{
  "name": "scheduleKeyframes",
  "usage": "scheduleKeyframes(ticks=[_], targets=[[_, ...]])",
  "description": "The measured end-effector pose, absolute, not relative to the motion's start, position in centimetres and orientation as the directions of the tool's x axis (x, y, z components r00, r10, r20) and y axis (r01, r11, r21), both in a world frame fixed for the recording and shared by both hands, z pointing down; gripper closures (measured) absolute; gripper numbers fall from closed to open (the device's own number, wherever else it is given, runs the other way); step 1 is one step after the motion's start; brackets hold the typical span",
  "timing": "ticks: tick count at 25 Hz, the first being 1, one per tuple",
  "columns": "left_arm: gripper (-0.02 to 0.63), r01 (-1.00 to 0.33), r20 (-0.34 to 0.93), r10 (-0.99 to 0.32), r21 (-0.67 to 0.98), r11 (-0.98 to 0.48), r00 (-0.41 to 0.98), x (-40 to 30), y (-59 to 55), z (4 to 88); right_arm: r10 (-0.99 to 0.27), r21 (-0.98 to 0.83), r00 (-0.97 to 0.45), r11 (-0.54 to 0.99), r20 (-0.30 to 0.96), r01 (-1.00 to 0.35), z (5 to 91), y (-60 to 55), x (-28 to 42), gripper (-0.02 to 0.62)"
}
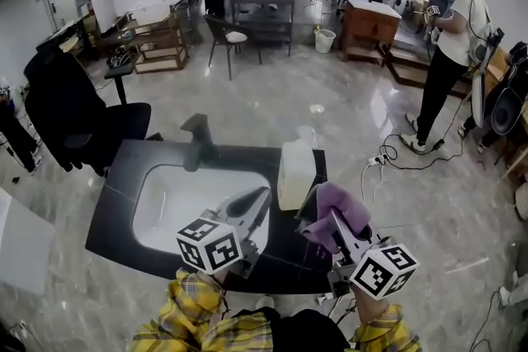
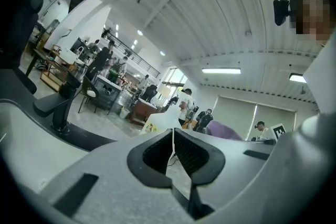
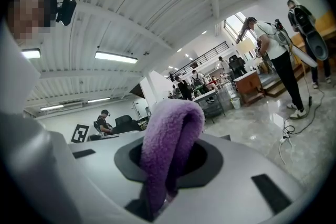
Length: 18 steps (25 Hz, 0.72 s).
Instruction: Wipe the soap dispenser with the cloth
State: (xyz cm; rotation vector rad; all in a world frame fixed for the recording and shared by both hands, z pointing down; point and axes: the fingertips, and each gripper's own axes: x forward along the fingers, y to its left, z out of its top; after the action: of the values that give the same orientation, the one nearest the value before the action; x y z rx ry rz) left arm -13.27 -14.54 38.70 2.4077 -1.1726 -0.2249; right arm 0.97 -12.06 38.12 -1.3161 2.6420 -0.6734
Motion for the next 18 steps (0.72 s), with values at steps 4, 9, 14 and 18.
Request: scheduleKeyframes(ticks=[4, 9, 14, 18], targets=[[0.591, -0.693, 0.033, -0.771, 0.462, -0.553, 0.636, -13.9, -16.9, 38.9, -0.794, -0.414, -0.603, 0.522, 0.085, -0.746, 37.8, -14.4, 0.2, 0.522], [0.591, -0.694, 0.028, -0.778, 0.472, -0.544, 0.628, -13.7, -18.4, 39.0, -0.789, -0.416, -0.61, 0.532, 0.071, -0.737, 36.9, -16.2, -0.1, 0.522], [0.591, -0.72, 0.011, -0.806, 0.458, -0.522, 0.591, -12.6, -20.8, 37.7, -0.769, -0.417, -0.637, 0.564, 0.05, -0.713, 35.8, -18.9, 0.7, 0.522], [0.591, -0.753, -0.004, -0.828, 0.413, -0.512, 0.561, -11.8, -22.0, 36.5, -0.754, -0.41, -0.656, 0.588, 0.033, -0.697, 35.0, -20.4, 1.4, 0.522]])
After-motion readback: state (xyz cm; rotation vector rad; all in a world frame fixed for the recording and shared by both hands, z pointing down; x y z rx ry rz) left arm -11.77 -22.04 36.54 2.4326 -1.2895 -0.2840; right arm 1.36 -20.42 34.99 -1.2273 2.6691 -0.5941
